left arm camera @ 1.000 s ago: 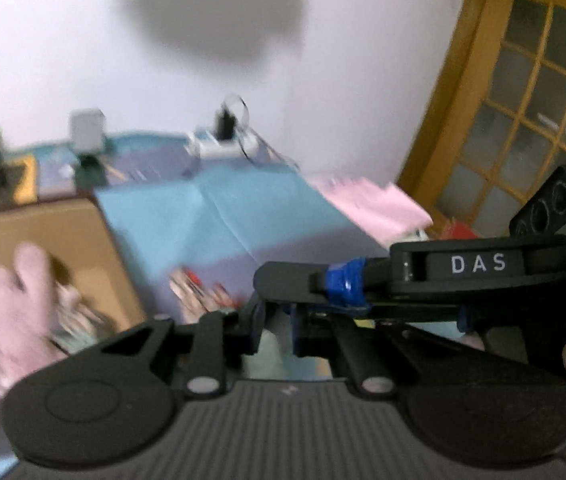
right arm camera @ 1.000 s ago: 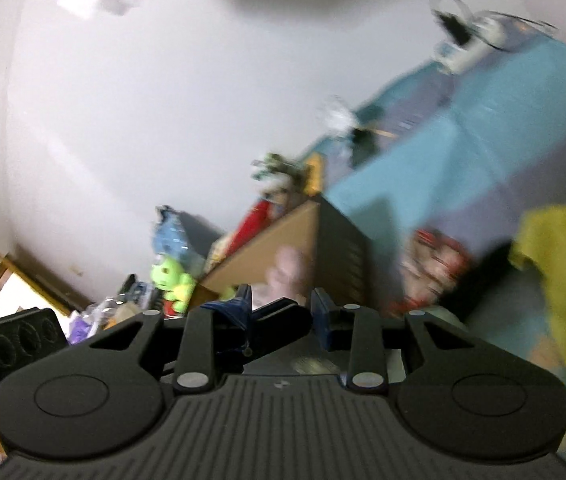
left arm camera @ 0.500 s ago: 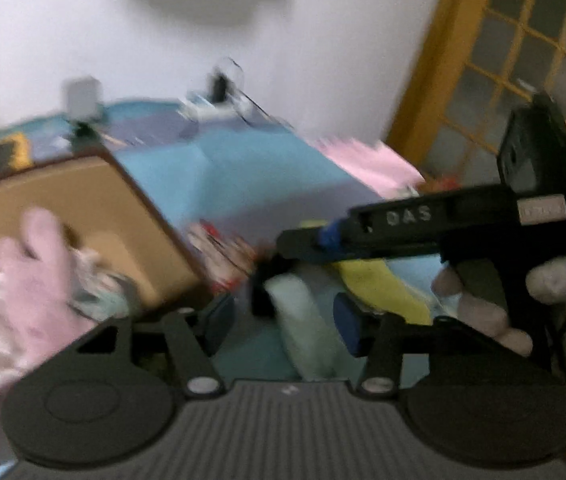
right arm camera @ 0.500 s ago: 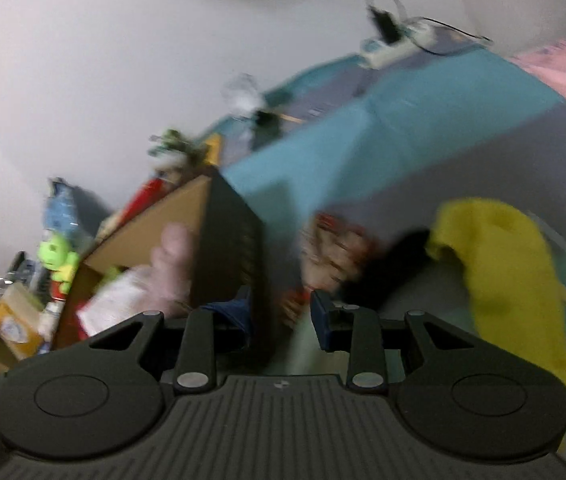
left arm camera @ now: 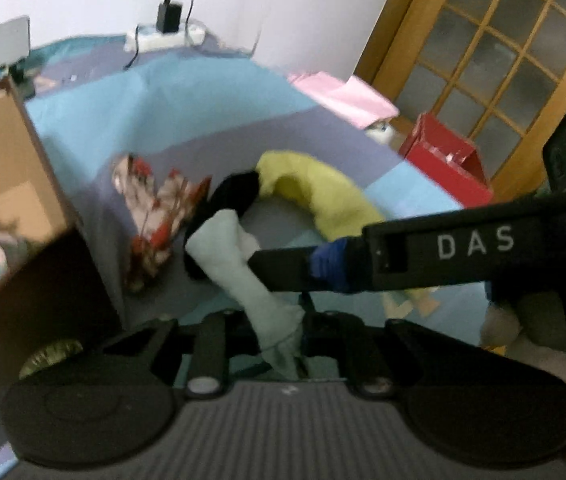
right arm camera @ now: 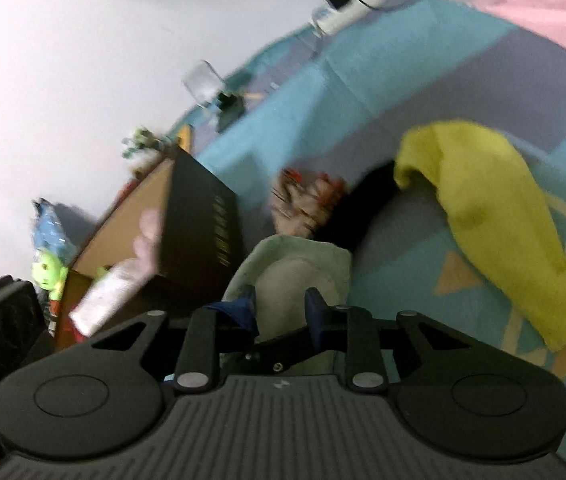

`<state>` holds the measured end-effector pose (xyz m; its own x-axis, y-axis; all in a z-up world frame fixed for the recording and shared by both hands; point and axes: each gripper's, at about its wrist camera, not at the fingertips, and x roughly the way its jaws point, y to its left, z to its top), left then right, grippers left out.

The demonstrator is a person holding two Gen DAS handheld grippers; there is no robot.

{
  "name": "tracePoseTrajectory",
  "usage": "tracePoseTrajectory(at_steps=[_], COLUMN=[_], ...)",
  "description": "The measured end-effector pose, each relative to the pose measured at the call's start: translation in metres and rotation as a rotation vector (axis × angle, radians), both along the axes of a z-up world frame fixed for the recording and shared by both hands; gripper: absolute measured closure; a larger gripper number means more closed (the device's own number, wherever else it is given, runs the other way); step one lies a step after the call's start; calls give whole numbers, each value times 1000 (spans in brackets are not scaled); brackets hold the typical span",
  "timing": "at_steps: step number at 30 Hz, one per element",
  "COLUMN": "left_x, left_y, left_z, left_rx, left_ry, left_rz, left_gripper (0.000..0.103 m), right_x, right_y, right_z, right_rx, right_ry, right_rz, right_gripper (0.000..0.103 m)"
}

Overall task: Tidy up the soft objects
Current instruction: 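Lower the mint cloth into the box beside the bunny, release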

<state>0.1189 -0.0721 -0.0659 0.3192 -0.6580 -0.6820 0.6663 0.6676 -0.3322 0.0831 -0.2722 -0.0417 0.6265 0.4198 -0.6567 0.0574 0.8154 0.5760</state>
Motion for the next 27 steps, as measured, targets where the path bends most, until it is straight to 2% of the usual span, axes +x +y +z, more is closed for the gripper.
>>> tracePoseTrajectory(at_steps=[5,8,11,15,18,21,24,25,27], left_x=[1,4,17,42,66,92,115,118,111], left_y=[16,38,59,81,92,97,98,99,103], left_z=[45,72,87,90,79,60,41,40,45], left_rx=[-58,-68,-60,-6,46,118,190,182,175], left_ry=[-102,-189,-243,-274,-257,-223,-144,-122,-157], left_rz=[33,81,142,231,286,344,377,381,380], left_gripper=[94,94,94,94,93,89,53,53,47], right_x=[4,20,44,77,99,118,132,133,134], right_y=[15,33,52,82,101,116,123,125,125], right_z=[40,62,75,74,64,51,38,37,40], right_rx=[13,19,38,46,31,-28,-70,-82,-83], right_ry=[-125,-216,-273,-307,-302,-289,-261,-261,-269], right_rz=[47,104,165,241,264,269,261,257,250], right_gripper=[95,95,95,94,94,90,90,90,90])
